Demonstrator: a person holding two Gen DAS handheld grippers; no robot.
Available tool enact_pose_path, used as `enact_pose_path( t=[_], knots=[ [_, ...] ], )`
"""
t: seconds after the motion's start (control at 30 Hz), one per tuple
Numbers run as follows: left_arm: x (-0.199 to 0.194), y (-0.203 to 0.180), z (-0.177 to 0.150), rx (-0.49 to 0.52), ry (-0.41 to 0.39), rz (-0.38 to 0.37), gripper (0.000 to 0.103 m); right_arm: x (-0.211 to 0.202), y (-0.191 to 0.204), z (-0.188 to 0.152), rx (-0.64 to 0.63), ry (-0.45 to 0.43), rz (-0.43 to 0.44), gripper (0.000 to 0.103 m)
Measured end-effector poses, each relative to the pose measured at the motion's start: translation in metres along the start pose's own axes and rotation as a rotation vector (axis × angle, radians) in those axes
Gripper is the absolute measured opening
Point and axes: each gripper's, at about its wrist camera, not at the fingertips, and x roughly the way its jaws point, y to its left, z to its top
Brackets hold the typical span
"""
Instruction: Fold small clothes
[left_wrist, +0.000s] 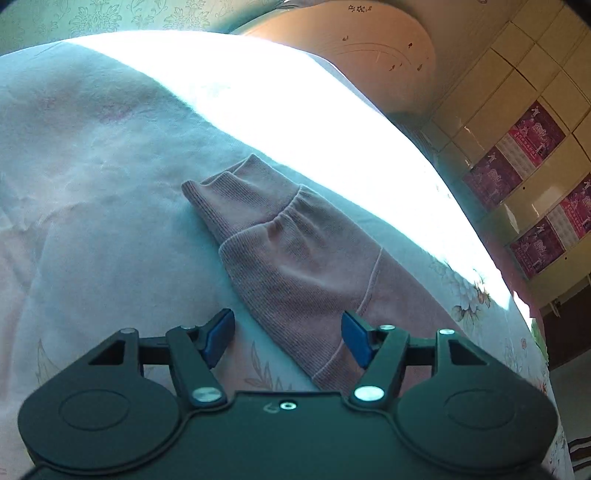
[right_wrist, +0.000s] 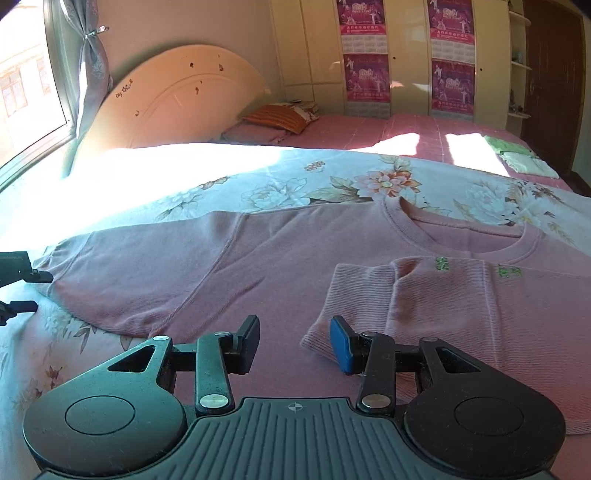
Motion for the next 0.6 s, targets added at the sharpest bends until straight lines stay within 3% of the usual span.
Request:
enact_pose_path(
  t=[0.07,0.13,0.17,0.23,0.3,0.4,0.53,0.6],
  knots=[
    [0.007,0.004,0.006,-0.019,-0.019,-0.024,0.057,0.011,0.013,0.002,-0.007,0.005,0.005,0.042],
    [0.013,0.006,0.011,-0.033,-0.036,-0.033,0.040,0.018,0.021,0.003,-0.016,0.012,0.004,0.042],
    [0.016,0.007,0.013,-0.036,-0.040,-0.035,0.037,0.021,0.024,0.004,-0.021,0.012,0.000,0.042],
    [0.018,0.009,0.015,-0.050,-0.044,-0.032,0.017,0.026,0.029,0.006,-0.029,0.014,-0.009,0.042],
    [0.019,0.011,0.015,-0.076,-0.044,-0.044,0.008,0.032,0.033,0.008,-0.035,0.019,-0.023,0.042],
    [0.012,0.005,0.015,-0.059,-0.059,-0.069,0.007,0.038,0.038,0.008,-0.038,0.029,-0.039,0.042],
    [-0.016,-0.029,0.015,0.040,-0.106,-0.176,0.006,0.043,0.044,0.009,-0.043,0.030,-0.050,0.042],
    [-0.029,-0.054,0.012,0.108,-0.118,-0.233,0.006,0.056,0.049,0.004,-0.082,0.075,-0.062,0.042]
  ],
)
